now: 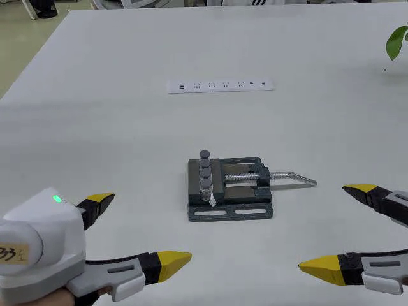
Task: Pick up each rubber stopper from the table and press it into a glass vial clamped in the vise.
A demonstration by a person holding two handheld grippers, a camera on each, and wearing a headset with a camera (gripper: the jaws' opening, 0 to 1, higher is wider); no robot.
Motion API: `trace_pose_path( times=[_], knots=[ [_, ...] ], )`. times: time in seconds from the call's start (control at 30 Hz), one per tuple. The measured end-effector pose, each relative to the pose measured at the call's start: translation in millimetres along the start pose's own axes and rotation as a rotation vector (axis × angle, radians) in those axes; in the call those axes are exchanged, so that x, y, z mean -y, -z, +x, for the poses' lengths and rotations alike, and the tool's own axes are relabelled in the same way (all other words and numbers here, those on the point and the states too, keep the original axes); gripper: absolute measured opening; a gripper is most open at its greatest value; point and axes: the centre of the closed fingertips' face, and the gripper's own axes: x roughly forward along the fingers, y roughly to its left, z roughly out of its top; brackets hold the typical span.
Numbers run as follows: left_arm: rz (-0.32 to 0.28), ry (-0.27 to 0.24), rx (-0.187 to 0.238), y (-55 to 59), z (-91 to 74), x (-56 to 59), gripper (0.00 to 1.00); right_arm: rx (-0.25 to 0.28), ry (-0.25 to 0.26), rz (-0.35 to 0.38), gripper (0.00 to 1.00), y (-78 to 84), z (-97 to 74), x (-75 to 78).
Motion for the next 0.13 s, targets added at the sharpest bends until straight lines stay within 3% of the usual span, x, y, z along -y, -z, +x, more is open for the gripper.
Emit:
trace_pose_path(
  times=[0.13],
  knots=[
    [0.003, 0.0, 0.0, -0.7, -0.8, 1.0, 0.99, 0.001, 0.001, 0.006, 0.99, -0.3, 0.2, -2.6]
  ],
)
